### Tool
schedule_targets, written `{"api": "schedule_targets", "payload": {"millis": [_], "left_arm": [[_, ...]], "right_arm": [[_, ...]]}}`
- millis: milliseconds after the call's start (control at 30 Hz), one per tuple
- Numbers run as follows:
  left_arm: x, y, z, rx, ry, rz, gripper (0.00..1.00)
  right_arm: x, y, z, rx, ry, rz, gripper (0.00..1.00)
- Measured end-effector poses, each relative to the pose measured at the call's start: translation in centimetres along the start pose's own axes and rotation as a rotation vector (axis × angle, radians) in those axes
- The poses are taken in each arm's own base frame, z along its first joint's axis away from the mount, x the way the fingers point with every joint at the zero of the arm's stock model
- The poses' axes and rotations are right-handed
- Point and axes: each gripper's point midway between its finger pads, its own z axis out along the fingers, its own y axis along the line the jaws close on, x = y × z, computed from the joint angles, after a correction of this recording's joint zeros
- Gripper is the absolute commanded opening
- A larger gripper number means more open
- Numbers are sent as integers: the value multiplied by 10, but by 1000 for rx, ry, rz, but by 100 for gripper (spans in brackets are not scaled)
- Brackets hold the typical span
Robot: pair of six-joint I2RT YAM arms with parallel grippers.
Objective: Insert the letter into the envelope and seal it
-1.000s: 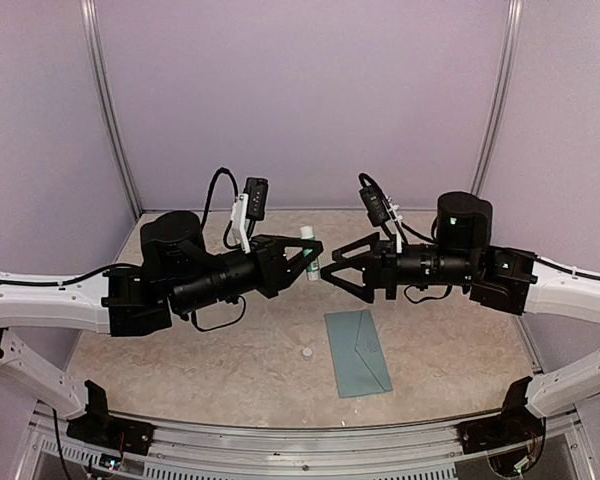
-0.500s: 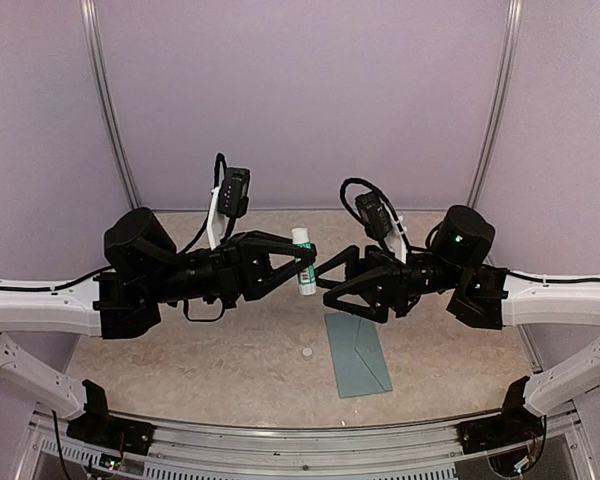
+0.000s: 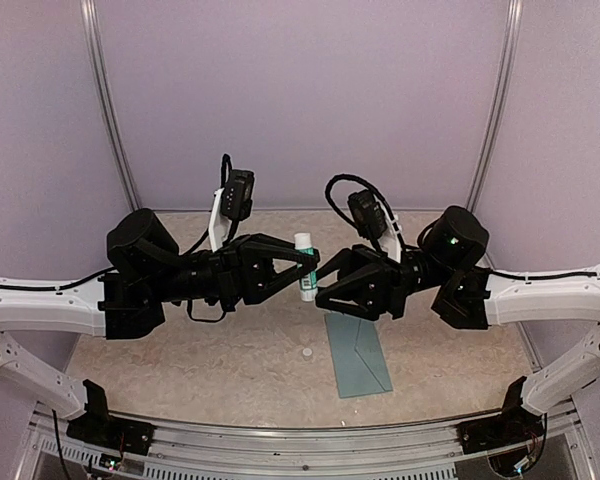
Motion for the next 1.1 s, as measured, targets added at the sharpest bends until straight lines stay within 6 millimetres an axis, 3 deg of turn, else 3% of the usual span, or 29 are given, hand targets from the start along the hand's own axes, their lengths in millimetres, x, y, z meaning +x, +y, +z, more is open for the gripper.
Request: {"api": "schedule_targets", "payload": {"millis": [200, 400, 667, 867, 1100], "left_arm": [[-1, -2, 0, 7, -4, 4, 5], [-2, -3, 0, 15, -7, 10, 5], [-1, -1, 0, 0, -6, 26, 4], [0, 14, -1, -115, -14, 71, 4], [-6, 43, -8, -364, -55, 147, 4]], "right_arm": [[-1, 1, 6, -36, 1, 4, 24], [1, 2, 8, -48, 5, 32, 7], [1, -1, 7, -22, 9, 58, 1], [1, -17, -4, 133, 22, 81, 0], [-4, -48, -17, 383, 72, 81, 0]]}}
